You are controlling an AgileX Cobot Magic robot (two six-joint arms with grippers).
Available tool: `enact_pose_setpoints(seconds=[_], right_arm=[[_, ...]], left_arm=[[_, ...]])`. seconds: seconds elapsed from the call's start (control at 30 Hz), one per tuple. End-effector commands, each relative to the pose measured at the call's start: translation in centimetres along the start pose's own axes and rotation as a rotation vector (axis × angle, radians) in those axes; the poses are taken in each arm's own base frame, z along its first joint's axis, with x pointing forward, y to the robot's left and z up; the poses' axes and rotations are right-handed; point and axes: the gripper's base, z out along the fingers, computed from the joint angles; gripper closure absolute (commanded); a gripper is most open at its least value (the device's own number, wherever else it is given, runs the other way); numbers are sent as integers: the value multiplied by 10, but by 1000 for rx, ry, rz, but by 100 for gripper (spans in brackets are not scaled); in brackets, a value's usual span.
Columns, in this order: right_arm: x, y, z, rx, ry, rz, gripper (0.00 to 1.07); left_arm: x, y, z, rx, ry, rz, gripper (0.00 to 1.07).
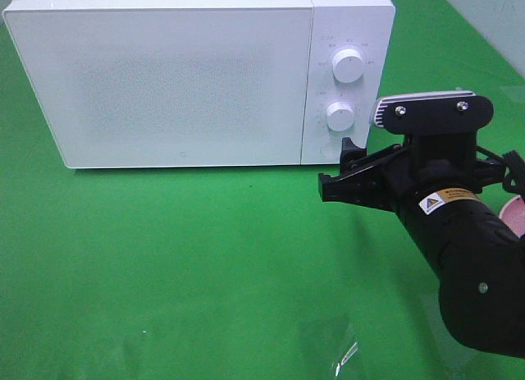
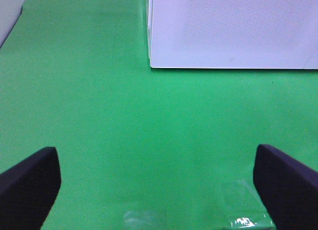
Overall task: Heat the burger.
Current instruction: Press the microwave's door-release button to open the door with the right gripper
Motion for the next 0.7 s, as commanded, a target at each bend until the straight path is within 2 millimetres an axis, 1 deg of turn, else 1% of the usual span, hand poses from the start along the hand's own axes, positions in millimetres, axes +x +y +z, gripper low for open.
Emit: enact_pose_setpoints(seconds=[0.03, 0.07, 0.1, 0.13, 0.17, 0.2, 0.23, 0.27, 0.3, 0.33, 0.37, 0.4, 0.43, 0.47, 0.5, 0.53, 0.57, 0.6, 0.63, 0.67, 0.7], right_arm=[[-2, 2, 1, -3, -20, 31, 35], [-2, 2, 1, -3, -20, 72, 35], [-2, 2, 1, -3, -20, 72, 35], [-2, 2, 1, -5, -18, 142, 35], [-2, 2, 1, -5, -18, 142, 35], [-2, 2, 1, -6, -14, 220, 35], [-2, 2, 1, -6, -14, 220, 35], [-2, 2, 1, -8, -8, 321, 37], [-1, 2, 1, -11, -7, 383, 39], [-1, 2, 1, -11, -7, 383, 39], [-1, 3, 1, -14, 3, 505, 44], [-1, 3, 1, -14, 3, 505, 44], [0, 3, 1, -15, 16, 624, 49], [0, 3, 1, -15, 16, 624, 49], [1, 4, 1, -15, 28, 739, 56], [1, 4, 1, -15, 28, 739, 56], [2, 4, 1, -13, 40, 865, 63], [2, 4, 1, -13, 40, 865, 63], [2, 5, 1, -21, 50, 1010, 71], [2, 5, 1, -21, 50, 1010, 71], [2, 7, 0, -41, 60, 1125, 79]], left_arm=[[1, -1, -2, 6, -29, -4, 9], [1, -1, -2, 6, -29, -4, 9], [1, -1, -2, 6, -29, -4, 9], [1, -1, -2, 6, -29, -4, 9], [1, -1, -2, 6, -29, -4, 9], [1, -1, -2, 6, -29, -4, 9], [1, -1, -2, 6, -29, -4, 9], [1, -1, -2, 6, -29, -4, 9], [1, -1, -2, 6, -29, -4, 9], [1, -1, -2, 6, -29, -4, 9], [1, -1, -2, 6, -29, -4, 9], [1, -1, -2, 6, -29, -4, 9], [1, -1, -2, 6, -29, -4, 9], [1, -1, -2, 6, -29, -4, 9], [1, -1, -2, 6, -29, -4, 9], [1, -1, -2, 6, -29, -4, 9], [1, -1, -2, 6, -29, -4, 9], [1, -1, -2, 6, -29, -4, 9], [1, -1, -2, 6, -29, -4, 9], [1, -1, -2, 6, -29, -4, 9], [1, -1, -2, 6, -29, -4, 9]])
